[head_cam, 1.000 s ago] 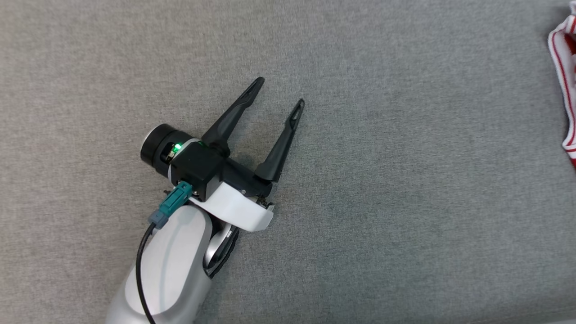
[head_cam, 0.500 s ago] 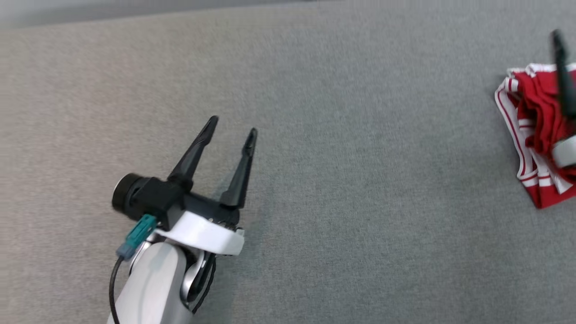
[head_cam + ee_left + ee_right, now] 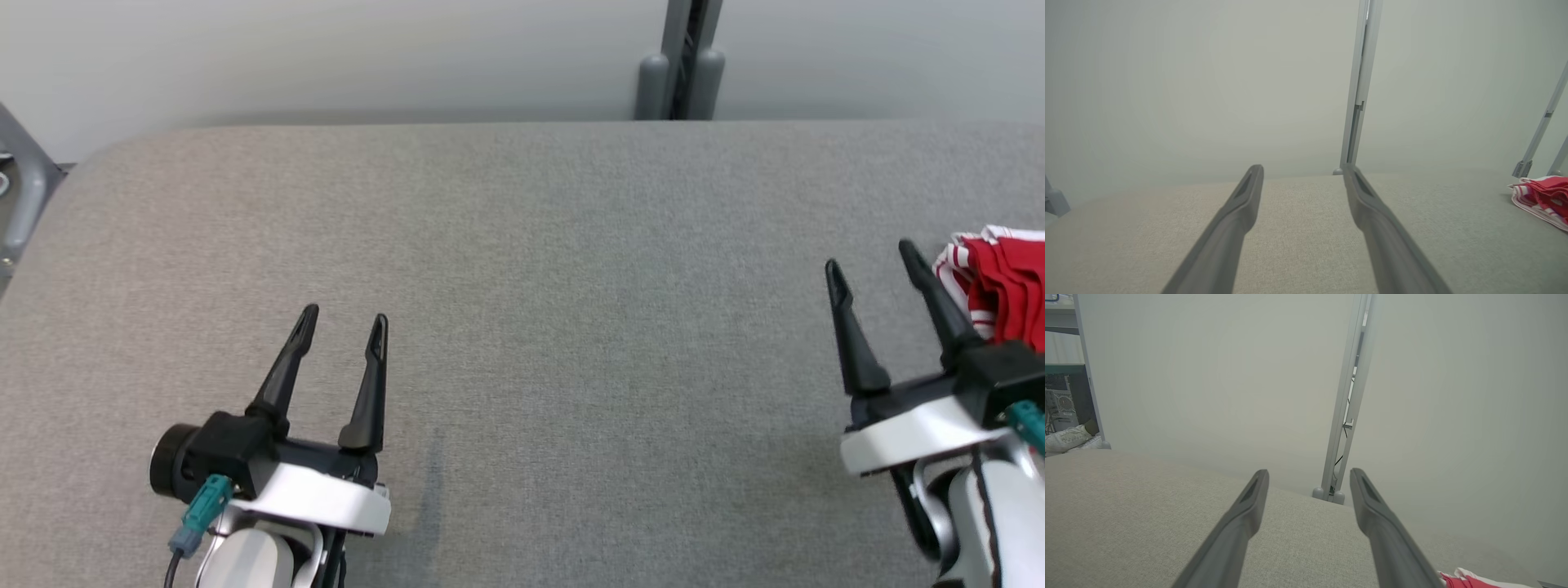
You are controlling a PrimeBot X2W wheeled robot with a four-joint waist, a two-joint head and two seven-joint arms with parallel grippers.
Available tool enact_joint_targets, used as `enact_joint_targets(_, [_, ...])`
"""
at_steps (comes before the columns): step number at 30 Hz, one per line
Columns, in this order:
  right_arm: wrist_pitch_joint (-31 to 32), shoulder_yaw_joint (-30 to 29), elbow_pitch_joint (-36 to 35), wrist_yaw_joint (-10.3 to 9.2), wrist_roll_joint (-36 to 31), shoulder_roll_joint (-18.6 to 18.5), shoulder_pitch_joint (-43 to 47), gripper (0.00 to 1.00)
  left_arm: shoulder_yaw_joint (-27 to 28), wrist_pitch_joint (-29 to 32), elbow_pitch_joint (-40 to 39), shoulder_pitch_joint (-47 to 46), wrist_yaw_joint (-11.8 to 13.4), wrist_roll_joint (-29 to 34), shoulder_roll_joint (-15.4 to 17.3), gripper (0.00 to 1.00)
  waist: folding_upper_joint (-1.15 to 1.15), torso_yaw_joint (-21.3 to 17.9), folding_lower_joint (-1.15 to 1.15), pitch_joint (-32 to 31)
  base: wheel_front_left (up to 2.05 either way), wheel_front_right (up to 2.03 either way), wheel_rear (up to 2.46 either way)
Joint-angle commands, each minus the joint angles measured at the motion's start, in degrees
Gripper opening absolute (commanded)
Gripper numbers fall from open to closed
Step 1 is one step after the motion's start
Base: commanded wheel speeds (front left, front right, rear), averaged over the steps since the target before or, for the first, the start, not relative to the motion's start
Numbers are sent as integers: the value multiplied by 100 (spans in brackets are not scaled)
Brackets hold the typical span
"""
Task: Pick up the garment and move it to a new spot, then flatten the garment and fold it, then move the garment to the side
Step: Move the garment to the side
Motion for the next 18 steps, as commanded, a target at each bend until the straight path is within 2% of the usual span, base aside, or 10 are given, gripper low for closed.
enact_joint_targets(1, [-50,-78,-16,-5,-103,51,118,100,14,-5,-26,69,33,81,15,100,0,115,0,-134,0,0,0])
enact_joint_targets(8, [-58,-170,-30,-5,-406,474,561,100,82,-5,69,420,179,46,17,100,0,193,0,-310,0,0,0])
enact_joint_targets(16, [-60,-252,1,-5,-448,629,665,100,113,-5,52,412,204,52,18,100,0,176,0,-380,0,0,0])
enact_joint_targets(18, [-60,-250,1,-5,-435,646,673,100,168,-5,67,442,299,-81,21,100,0,171,0,-387,0,0,0])
